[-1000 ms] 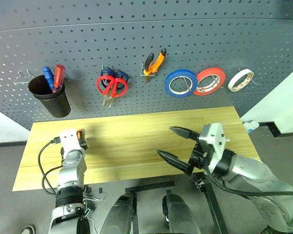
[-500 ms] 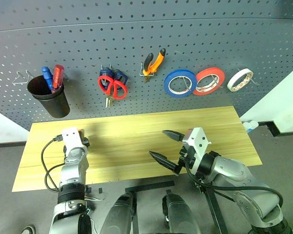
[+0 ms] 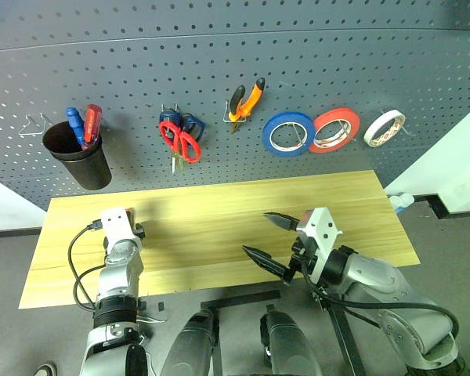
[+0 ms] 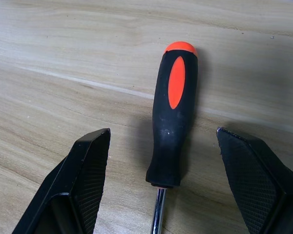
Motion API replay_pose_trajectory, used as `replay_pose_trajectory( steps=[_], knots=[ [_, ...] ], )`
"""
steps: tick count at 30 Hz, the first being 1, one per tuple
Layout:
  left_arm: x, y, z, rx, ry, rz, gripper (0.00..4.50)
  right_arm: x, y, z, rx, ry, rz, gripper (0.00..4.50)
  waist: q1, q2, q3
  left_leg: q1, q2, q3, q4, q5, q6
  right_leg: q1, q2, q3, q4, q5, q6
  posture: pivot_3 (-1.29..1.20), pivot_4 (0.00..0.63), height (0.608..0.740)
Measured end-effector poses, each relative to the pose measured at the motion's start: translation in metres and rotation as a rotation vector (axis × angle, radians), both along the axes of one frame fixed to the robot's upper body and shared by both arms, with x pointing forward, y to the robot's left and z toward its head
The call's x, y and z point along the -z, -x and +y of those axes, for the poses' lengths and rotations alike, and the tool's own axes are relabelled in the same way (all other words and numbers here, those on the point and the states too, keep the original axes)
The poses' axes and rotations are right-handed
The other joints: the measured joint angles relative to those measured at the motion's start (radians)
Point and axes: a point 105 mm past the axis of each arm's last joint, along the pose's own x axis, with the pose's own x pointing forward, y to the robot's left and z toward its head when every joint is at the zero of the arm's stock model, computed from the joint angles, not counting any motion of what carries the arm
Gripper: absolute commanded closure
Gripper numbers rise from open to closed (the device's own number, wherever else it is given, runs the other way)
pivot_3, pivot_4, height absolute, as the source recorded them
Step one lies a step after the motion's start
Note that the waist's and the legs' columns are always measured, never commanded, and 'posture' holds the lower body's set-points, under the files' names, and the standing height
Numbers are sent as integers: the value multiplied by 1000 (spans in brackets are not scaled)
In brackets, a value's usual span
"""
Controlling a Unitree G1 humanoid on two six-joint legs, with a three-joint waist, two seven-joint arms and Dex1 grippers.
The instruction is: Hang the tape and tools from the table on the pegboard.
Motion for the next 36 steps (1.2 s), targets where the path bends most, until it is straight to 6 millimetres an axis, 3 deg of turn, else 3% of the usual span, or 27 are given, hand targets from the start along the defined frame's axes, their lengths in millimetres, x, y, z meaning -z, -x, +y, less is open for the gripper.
replay_pose_trajectory(
  steps=[16, 29, 36],
  knots=[
    [-1, -11, 8, 71, 60, 27, 872, 4, 7, -14, 26, 10, 38, 0, -1, 0, 0, 0, 0, 0, -1, 0, 0, 0, 0, 0, -1, 0, 0, -115, 268, 719],
    [8, 17, 20, 75, 81, 107, 872, 1, 15, -24, 32, 15, 55, 0, 0, 0, 1, 0, 0, 0, -2, 0, 0, 0, -1, 2, -2, 0, 0, -116, 286, 719],
    [2, 18, 18, 97, 87, 108, 872, -7, 23, -27, 7, 18, 61, 0, -1, -3, 8, 0, 0, 0, -3, 0, 0, 0, -1, 2, -4, 0, 0, -127, 313, 719]
  ],
)
